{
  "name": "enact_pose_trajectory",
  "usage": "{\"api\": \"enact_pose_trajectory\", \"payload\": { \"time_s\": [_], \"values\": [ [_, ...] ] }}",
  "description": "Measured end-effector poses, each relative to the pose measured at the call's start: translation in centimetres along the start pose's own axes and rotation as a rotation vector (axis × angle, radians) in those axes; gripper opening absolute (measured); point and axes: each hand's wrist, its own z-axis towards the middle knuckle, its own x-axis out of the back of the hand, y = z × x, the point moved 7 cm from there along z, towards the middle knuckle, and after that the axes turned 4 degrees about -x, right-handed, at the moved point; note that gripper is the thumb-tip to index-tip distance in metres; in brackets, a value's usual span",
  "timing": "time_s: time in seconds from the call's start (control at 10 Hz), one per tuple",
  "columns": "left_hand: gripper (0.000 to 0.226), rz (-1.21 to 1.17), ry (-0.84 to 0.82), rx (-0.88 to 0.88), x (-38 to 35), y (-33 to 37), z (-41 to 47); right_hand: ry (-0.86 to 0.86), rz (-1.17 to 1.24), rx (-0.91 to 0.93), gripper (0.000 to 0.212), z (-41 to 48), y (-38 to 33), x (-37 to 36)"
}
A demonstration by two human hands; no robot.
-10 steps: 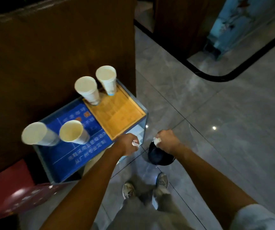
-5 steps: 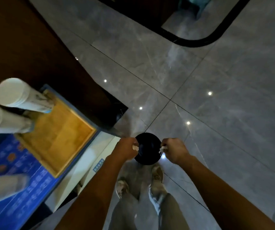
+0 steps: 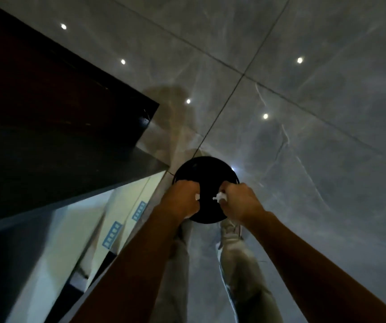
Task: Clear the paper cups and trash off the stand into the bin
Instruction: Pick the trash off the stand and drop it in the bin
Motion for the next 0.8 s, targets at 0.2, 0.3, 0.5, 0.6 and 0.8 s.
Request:
{"api": "enact_pose_trajectory", "payload": {
  "time_s": [0.2,0.3,0.5,0.6,0.8],
  "values": [
    [0.031,0.108,-0.107,-0.013,-7.7,-5.2,12.0,-0.039,-0.005,-0.040,0.030,11.6,2.1,-9.1],
    [0.032,0.150,-0.187,-0.009,-11.2,-7.2,17.1,-0.093,-0.034,-0.072,0.026,16.7,3.4,-13.2],
    [0.045,0.254,-0.387,0.070,-17.3,-11.1,23.0,-0.197,-0.049,-0.153,0.036,22.6,4.8,-18.5],
    [0.044,0.274,-0.382,0.053,-17.8,-11.4,23.3,-0.245,0.001,-0.191,0.039,22.4,5.4,-19.5],
    [0.050,0.306,-0.334,-0.047,-16.0,-9.6,19.1,-0.217,-0.008,-0.198,0.048,19.2,5.1,-18.2]
  ]
}}
